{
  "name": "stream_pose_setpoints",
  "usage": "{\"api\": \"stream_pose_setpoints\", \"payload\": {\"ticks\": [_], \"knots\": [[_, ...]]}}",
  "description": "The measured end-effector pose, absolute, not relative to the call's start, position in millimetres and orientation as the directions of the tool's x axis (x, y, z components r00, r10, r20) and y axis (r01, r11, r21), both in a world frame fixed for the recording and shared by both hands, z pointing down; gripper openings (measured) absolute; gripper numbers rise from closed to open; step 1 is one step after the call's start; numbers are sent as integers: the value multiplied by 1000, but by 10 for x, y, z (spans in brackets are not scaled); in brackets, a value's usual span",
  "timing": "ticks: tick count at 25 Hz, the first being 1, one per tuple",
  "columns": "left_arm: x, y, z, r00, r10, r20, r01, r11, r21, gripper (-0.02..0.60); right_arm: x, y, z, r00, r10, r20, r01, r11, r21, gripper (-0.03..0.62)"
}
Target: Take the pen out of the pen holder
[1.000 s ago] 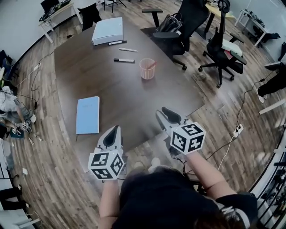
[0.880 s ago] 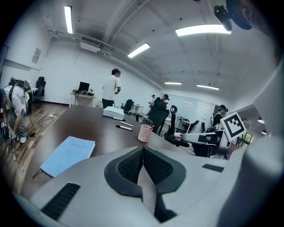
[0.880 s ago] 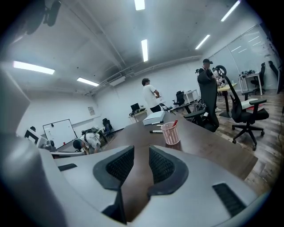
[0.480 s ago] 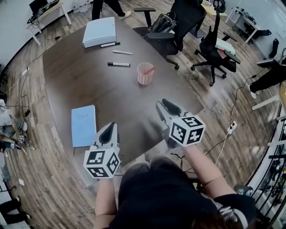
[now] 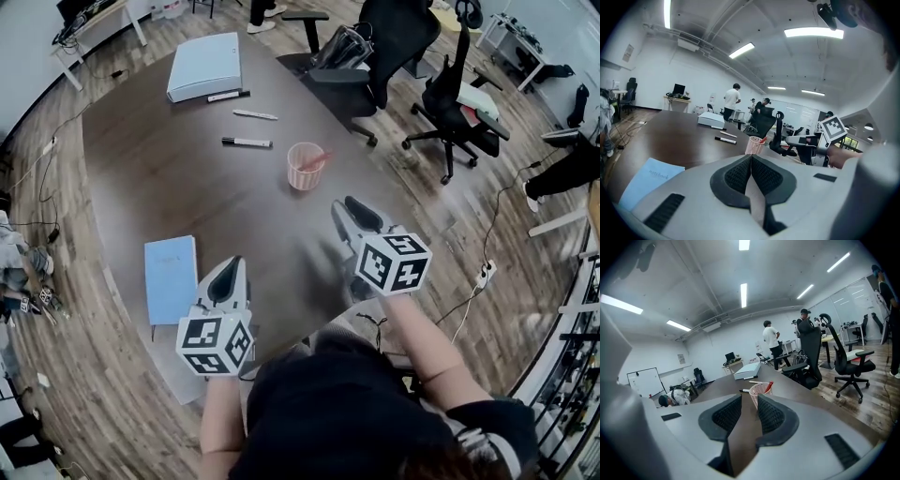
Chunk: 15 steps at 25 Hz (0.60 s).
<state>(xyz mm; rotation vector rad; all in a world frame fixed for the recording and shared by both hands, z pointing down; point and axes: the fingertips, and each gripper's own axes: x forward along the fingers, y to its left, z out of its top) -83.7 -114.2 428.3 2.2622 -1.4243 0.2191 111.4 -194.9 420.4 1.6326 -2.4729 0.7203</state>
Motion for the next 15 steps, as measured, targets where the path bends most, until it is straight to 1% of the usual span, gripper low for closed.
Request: {"api": "stream_pose_setpoints", "payload": {"ticks": [15], "knots": [[-665, -1839, 4393, 348, -851, 392, -921, -234, 310, 29, 1246, -3040, 4504, -501, -787, 361, -845, 354, -401, 109]]}}
